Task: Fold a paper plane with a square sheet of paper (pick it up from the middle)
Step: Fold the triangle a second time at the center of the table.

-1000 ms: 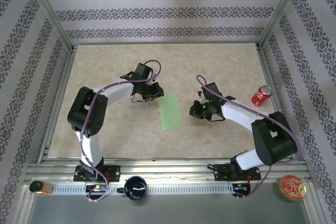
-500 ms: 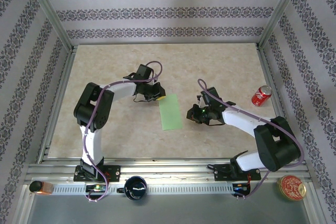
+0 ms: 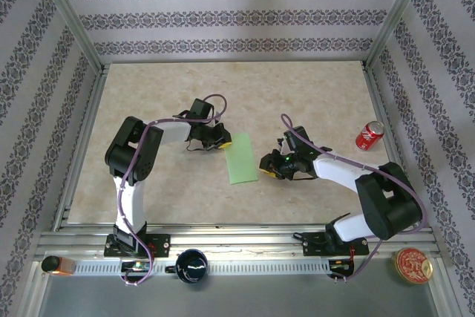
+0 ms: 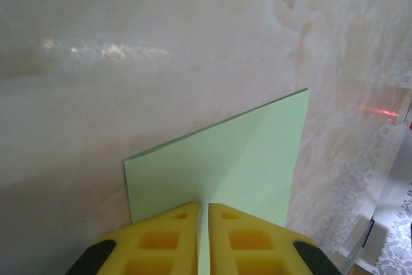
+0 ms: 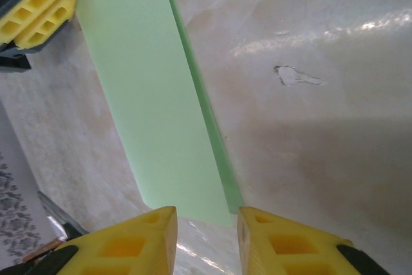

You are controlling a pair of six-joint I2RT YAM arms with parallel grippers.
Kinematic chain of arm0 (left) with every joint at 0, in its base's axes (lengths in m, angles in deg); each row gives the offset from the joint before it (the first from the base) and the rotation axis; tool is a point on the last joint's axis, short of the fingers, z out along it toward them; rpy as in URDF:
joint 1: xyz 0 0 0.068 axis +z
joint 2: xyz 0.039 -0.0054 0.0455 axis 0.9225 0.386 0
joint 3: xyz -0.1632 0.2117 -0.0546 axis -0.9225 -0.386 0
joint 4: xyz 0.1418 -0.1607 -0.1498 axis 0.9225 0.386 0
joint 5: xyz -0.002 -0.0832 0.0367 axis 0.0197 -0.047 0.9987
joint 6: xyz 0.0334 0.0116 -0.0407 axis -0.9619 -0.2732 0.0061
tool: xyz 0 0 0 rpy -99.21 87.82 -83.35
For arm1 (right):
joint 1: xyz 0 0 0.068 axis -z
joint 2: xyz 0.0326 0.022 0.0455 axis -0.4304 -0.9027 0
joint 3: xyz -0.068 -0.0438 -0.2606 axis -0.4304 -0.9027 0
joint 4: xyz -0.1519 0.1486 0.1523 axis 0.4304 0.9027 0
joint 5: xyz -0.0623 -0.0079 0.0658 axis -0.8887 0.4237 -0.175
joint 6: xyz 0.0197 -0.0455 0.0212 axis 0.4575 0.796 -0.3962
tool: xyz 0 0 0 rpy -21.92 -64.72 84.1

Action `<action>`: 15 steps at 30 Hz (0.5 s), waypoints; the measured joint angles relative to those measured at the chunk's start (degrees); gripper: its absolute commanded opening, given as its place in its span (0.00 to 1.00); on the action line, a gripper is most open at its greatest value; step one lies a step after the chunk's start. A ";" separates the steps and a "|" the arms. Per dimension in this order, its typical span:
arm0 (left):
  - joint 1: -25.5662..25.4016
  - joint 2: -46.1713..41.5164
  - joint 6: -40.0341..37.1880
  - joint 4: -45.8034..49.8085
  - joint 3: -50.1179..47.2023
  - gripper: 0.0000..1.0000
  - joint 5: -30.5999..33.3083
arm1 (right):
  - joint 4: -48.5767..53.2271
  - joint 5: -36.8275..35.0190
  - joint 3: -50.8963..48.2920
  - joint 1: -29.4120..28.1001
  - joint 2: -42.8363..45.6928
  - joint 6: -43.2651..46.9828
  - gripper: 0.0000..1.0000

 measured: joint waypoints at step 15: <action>0.15 0.15 0.04 -0.66 -0.02 0.13 -0.66 | -6.56 3.23 -1.01 -1.84 -5.84 -5.18 0.34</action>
